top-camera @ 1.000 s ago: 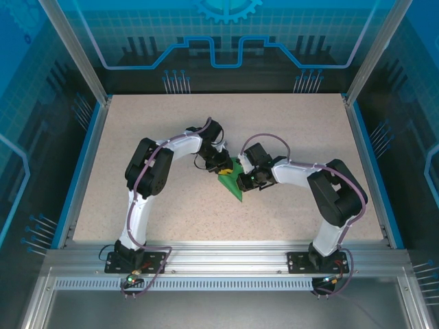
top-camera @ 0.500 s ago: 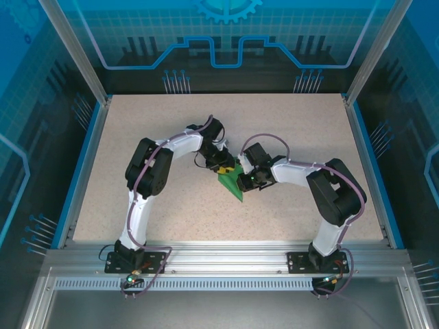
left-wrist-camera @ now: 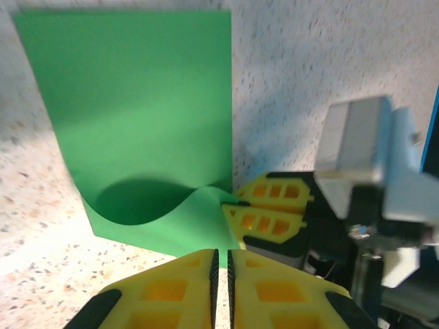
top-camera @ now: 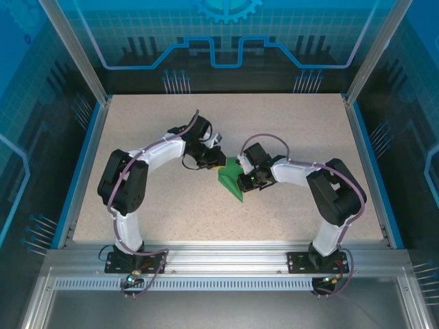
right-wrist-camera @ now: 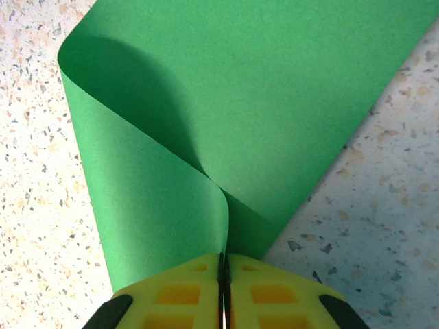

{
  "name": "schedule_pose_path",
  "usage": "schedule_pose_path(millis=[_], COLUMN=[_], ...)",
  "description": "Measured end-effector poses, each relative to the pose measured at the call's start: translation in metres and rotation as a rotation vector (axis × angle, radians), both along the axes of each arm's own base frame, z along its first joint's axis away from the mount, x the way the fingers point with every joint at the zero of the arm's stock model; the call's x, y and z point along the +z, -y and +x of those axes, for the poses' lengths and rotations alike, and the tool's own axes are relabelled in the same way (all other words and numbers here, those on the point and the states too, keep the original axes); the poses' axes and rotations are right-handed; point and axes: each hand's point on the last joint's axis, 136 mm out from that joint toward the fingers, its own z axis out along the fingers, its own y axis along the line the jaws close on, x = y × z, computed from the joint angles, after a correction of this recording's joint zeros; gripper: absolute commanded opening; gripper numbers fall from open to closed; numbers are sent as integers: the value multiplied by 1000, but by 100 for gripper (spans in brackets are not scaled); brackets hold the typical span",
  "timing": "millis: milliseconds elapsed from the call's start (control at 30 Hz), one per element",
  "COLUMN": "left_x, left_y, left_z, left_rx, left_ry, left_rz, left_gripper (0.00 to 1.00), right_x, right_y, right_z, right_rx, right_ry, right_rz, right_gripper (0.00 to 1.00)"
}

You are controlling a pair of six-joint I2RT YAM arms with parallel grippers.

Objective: Fold a paper plane with a square sheet of paper (fold left side to right side)
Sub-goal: Third fold the triangle at the center of the table.

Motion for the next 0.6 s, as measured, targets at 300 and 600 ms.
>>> schedule_pose_path(millis=[300,600], left_x=[-27,-46], left_y=[18,19], left_z=[-21,-20], left_rx=[-58,-55], left_ry=[-48,-72], left_rz=[-35,-24], left_gripper=[13,12], right_x=[0,-1], right_y=[0,0], right_z=[0,0], right_rx=[0,1], right_ry=[-6,-11], right_rz=[-4,-7], right_gripper=[11,11])
